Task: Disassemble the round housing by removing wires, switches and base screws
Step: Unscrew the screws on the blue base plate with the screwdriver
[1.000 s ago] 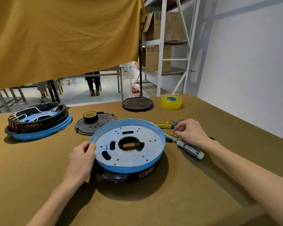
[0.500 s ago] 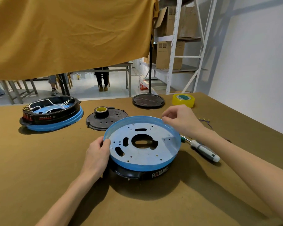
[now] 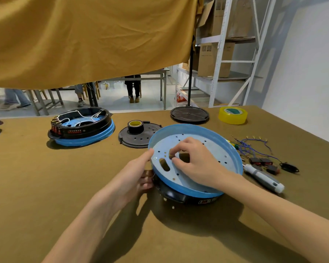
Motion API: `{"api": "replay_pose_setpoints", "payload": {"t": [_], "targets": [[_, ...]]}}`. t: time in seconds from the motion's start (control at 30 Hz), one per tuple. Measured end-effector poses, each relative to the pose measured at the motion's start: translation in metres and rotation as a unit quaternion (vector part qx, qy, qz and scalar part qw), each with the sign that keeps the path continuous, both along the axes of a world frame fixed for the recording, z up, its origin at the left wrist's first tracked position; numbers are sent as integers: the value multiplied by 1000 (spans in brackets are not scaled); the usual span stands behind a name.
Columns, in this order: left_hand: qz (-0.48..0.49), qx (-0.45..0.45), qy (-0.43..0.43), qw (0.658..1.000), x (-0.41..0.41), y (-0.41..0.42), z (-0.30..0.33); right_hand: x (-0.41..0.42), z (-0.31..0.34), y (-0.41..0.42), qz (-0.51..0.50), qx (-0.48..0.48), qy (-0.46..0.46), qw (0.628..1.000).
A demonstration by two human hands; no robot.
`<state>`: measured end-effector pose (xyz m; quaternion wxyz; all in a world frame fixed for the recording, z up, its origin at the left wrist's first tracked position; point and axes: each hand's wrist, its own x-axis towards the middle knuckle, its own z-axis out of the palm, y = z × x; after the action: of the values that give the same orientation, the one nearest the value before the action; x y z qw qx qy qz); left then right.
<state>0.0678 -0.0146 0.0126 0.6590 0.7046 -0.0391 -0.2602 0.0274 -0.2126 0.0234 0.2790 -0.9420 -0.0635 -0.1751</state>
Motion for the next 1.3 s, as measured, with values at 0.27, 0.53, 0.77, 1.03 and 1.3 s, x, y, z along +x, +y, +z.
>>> {"api": "replay_pose_setpoints", "payload": {"t": [0.27, 0.53, 0.77, 1.03, 1.3], "targets": [[16, -224, 117, 967, -6, -2, 6, -24, 6, -9, -34, 18, -113, 993], [0, -267, 102, 958, -11, -6, 4, -22, 23, -5, -59, -14, -60, 996], [4, -232, 93, 968, -11, -8, 2, -18, 18, 0, -92, -25, -65, 993], [19, -246, 127, 961, -14, -10, -2, -10, 17, 2, -82, -57, -49, 994], [33, -214, 137, 967, -12, -15, -11, -14, 27, -1, -58, -122, 44, 990]]}}
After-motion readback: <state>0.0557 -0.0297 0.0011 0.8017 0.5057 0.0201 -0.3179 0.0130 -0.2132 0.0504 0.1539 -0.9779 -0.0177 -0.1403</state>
